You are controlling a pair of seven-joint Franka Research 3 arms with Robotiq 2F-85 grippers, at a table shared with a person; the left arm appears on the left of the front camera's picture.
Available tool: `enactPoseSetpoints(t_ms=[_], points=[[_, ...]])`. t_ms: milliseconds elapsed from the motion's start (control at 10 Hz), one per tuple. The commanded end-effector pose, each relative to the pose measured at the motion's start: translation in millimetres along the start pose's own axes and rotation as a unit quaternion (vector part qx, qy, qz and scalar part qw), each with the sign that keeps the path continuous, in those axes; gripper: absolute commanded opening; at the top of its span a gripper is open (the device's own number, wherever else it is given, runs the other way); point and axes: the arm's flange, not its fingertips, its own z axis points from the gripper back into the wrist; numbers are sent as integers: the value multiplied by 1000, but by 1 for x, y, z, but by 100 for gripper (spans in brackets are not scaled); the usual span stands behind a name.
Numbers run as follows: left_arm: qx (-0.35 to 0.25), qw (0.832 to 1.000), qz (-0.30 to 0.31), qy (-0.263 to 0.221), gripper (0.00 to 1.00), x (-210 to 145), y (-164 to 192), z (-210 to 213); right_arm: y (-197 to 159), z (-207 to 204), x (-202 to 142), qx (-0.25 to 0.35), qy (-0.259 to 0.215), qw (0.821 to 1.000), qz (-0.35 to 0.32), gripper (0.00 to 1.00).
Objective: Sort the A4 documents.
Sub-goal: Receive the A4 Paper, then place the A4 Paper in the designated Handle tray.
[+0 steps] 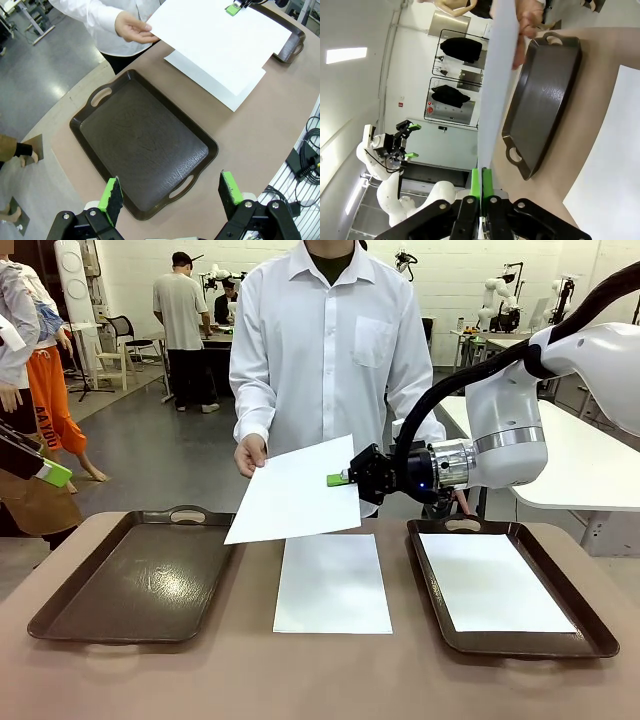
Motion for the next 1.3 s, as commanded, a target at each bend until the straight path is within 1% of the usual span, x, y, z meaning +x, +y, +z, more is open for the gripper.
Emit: enactPoseSetpoints(t_ms=[0, 900, 1000, 1100, 1200], points=[[0, 1000, 1, 0, 100, 0, 1, 0, 0, -3, -1, -1, 2, 1000, -2, 0], [0, 1000, 1, 0, 100, 0, 1, 0, 0, -1, 0, 0, 1, 1000, 0, 1], [0, 1000, 1, 0, 100, 0, 1, 0, 18, 14, -8, -12, 4, 999, 36, 1], [0, 1000, 1, 0, 100, 0, 1, 0, 35, 35, -16, -6, 25, 998, 50, 1], [0, 1000, 1, 0, 100, 0, 1, 0, 42, 58, -20, 4, 41, 998, 57, 1]])
